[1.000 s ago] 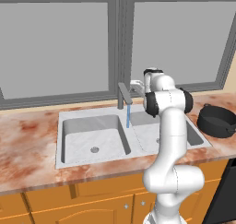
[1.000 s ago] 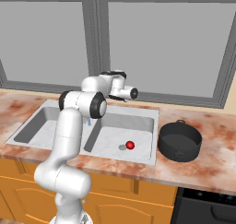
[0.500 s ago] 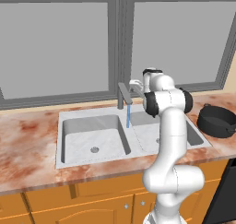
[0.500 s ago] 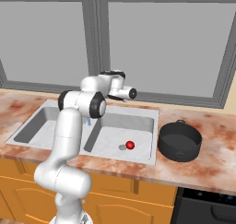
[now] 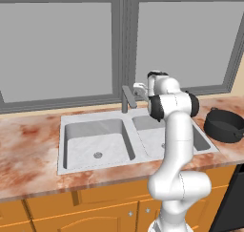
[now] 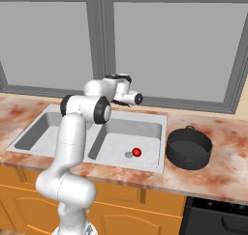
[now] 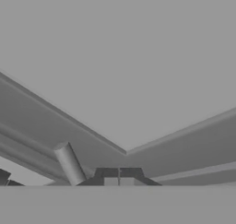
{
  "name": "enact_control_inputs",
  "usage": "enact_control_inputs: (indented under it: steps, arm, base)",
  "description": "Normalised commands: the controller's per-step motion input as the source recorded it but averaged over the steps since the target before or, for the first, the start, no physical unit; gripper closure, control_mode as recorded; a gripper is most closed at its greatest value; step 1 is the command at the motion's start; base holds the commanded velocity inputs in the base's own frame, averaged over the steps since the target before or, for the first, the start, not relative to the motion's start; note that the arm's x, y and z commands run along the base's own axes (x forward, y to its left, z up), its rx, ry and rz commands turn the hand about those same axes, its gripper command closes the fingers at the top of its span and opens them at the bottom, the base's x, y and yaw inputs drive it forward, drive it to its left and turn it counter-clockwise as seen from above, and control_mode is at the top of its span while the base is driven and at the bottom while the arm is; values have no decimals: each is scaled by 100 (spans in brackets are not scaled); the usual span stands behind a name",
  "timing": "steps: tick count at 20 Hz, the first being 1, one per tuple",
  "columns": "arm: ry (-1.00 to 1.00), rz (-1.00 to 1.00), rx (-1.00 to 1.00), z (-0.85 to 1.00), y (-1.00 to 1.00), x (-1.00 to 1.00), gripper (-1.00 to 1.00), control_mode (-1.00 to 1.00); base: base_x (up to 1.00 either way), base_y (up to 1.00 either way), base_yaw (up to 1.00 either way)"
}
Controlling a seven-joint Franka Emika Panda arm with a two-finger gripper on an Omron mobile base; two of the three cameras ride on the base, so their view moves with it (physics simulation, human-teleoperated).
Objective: Dump the tomato from the pot into the sink. Then turn on the water and wash the tomato. Then turn off the water and put the tomato back in the pot.
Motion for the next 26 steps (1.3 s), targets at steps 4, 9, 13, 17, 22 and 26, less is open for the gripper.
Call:
enact_control_inputs:
  steps: [4,9,13,17,22,26]
  arm:
    - [12,0,-3,14,-1,3,100,-100]
    - [16,0,-10,20,-27,-16,100,-100]
    - [21,0,-12,13,-30,-17,100,-100]
    - [16,0,-13,13,-25,-42,100,-100]
    - [7,0,-11,28,-19,-51,100,-100]
    - [4,0,-13,14,-12,-69,100,-100]
  base:
    - [0,0,0]
    - [0,0,0]
    - [0,0,0]
    - [0,0,0]
    - [0,0,0]
    - [0,0,0]
